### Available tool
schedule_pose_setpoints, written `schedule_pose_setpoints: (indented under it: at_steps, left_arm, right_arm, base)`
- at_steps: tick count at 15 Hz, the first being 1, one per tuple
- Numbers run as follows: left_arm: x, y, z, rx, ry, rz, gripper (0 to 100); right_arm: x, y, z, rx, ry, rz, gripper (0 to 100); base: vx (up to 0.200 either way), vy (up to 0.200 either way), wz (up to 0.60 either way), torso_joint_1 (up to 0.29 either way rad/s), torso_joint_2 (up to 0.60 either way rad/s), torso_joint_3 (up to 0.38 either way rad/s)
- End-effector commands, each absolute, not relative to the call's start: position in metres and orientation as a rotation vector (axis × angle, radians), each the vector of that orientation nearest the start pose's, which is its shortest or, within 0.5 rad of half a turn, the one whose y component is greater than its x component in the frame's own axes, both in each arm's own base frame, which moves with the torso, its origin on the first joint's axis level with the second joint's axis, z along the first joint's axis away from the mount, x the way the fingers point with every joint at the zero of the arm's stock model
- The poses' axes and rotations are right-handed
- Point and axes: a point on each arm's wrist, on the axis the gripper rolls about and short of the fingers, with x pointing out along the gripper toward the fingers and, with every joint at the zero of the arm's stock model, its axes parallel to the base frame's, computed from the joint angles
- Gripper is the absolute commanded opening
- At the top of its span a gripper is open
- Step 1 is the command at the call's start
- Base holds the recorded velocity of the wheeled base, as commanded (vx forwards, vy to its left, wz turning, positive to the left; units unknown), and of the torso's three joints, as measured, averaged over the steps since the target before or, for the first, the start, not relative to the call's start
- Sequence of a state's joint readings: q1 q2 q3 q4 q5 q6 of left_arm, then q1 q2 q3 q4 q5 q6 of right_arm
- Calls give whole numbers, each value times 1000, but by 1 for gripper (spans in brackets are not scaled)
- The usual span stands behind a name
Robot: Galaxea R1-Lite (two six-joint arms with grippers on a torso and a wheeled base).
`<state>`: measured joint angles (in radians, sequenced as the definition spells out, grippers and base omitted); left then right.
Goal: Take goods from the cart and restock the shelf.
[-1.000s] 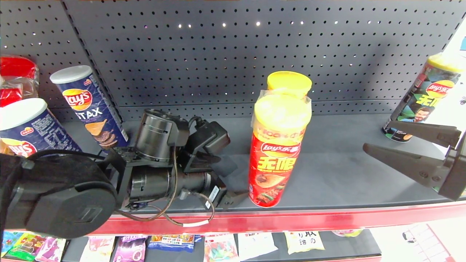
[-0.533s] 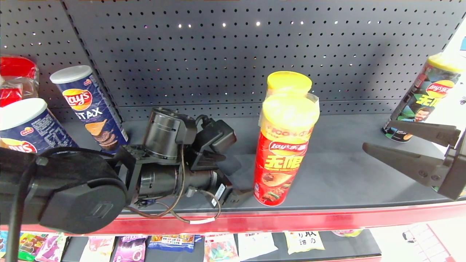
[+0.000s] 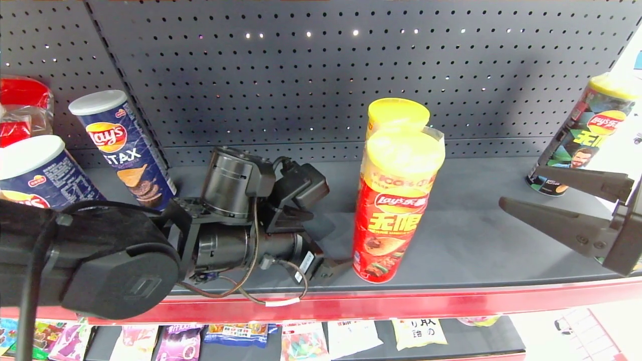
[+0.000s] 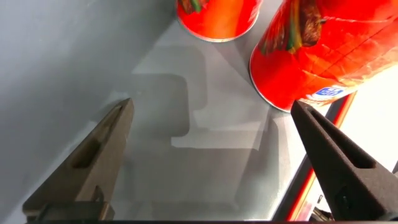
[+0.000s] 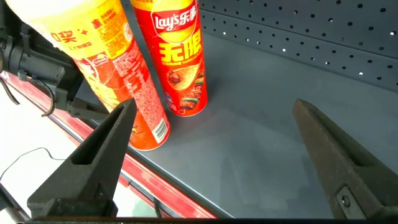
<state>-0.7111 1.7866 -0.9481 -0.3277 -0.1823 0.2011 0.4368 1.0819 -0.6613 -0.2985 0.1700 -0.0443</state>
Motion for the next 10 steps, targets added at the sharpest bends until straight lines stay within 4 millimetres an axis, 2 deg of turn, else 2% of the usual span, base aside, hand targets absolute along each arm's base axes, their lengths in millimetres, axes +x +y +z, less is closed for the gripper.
schedule_pose_setpoints:
  at_steps: [1,10]
  left_arm:
    - [246,-217,164,321,418,-924,100]
    - [244,-222,164,323,415,-939,100]
  right_arm:
    - [136,68,250,-60,112,609,100]
    - [136,68,250,-60,112,609,100]
  base:
    - [0,0,0,0,0,0]
    - [0,0,0,0,0,0]
